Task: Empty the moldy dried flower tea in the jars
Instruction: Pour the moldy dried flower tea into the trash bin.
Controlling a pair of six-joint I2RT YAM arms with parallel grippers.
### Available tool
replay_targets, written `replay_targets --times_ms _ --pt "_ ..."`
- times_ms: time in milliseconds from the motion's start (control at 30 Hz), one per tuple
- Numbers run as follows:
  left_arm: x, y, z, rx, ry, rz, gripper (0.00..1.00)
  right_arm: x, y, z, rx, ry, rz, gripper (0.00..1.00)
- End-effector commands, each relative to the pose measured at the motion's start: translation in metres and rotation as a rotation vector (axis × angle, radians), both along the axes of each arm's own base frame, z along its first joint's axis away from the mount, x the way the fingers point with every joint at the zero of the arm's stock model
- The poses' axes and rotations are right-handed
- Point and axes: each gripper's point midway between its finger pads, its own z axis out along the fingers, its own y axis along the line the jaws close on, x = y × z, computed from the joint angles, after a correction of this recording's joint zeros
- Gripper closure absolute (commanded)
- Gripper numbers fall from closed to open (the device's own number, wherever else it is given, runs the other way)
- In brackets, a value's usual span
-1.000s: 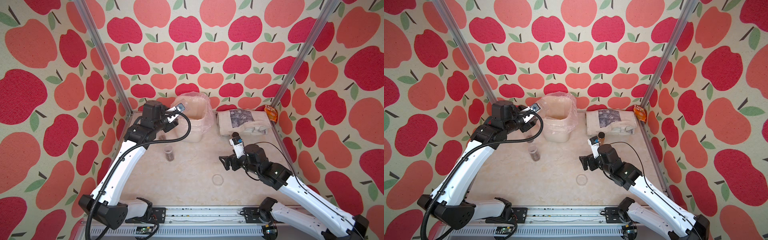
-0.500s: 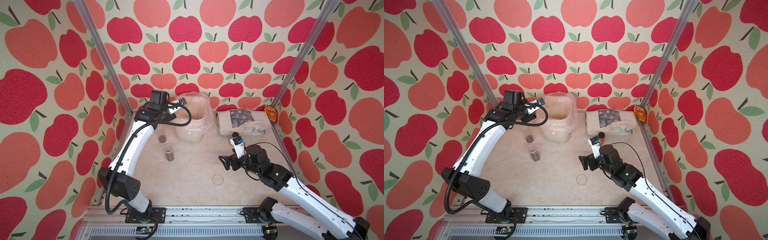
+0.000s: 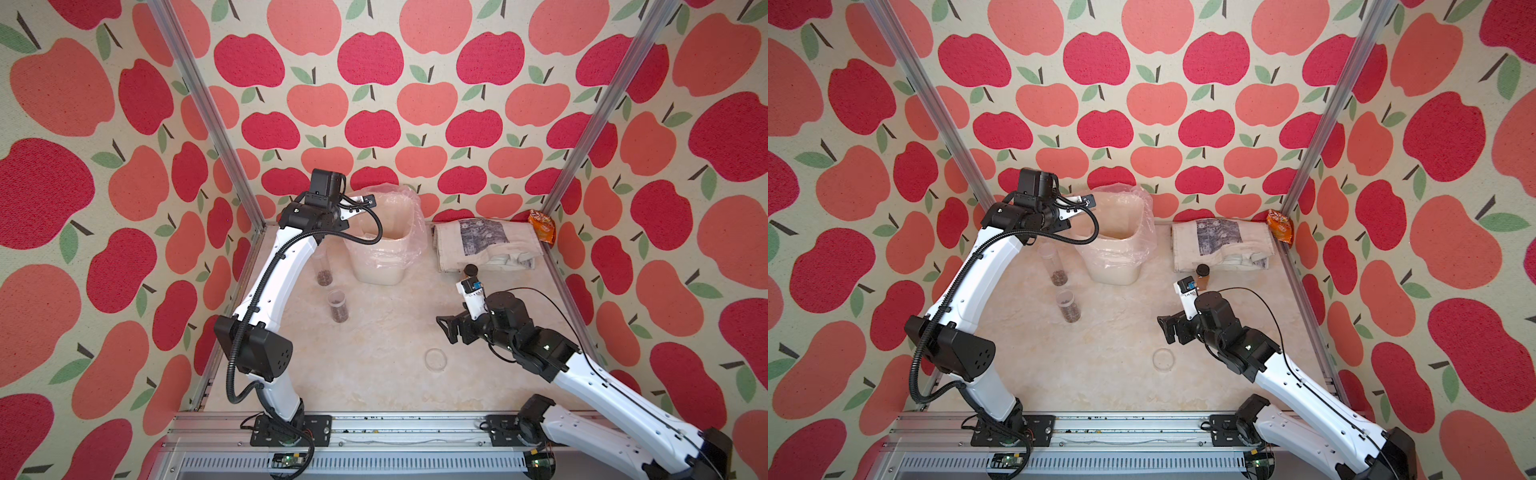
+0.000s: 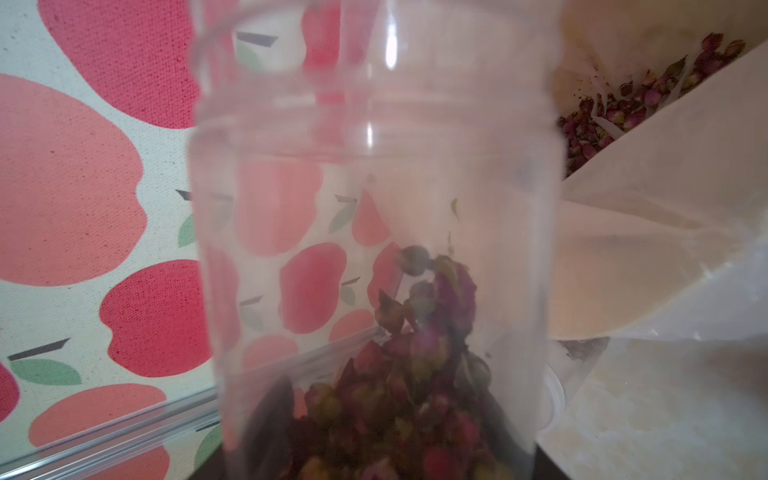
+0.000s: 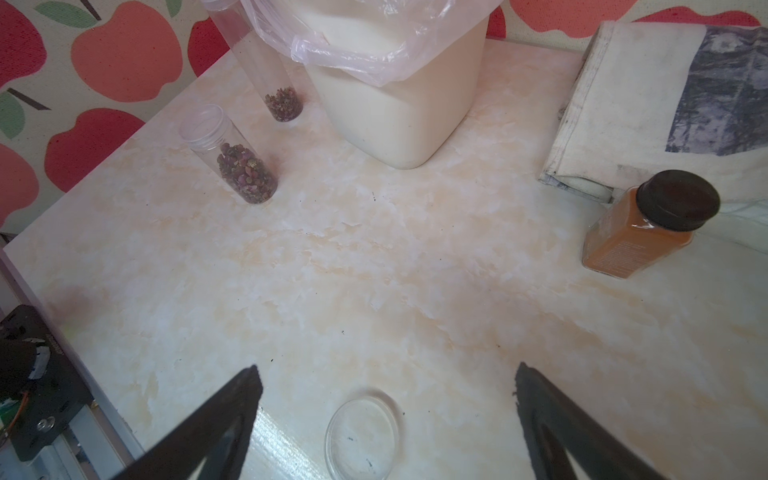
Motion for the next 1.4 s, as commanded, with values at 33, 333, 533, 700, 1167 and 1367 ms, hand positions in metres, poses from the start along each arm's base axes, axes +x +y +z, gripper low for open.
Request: replay_targets --times_ms 33,333,533,700,1167,1367 --pt "0.011 0.0 0.002 0.148 -0.015 -0.001 0.98 0.0 0.001 -0.004 0.001 0.011 0.009 0.01" --pt "0.029 -0.014 0.002 0.317 -0.066 -0.037 1.0 -0.003 0.001 -0.011 0.005 0.028 0.008 0.01" --pt "0.033 -0.023 0.009 0.39 -0.103 -0.069 1.0 -0.005 -0.001 -0.017 0.009 0.04 0.005 0.01" --pt "0.039 -0.025 0.009 0.466 -0.125 -0.078 1.0 -0.007 -0.001 -0.018 0.013 0.048 0.007 0.01" --pt "0.042 -0.035 0.001 0.552 -0.121 -0.105 1.0 -0.008 0.0 -0.023 0.012 0.059 0.012 0.01" --pt "0.039 -0.041 -0.01 0.593 -0.098 -0.126 1.0 -0.008 0.001 -0.025 0.012 0.067 0.017 0.01"
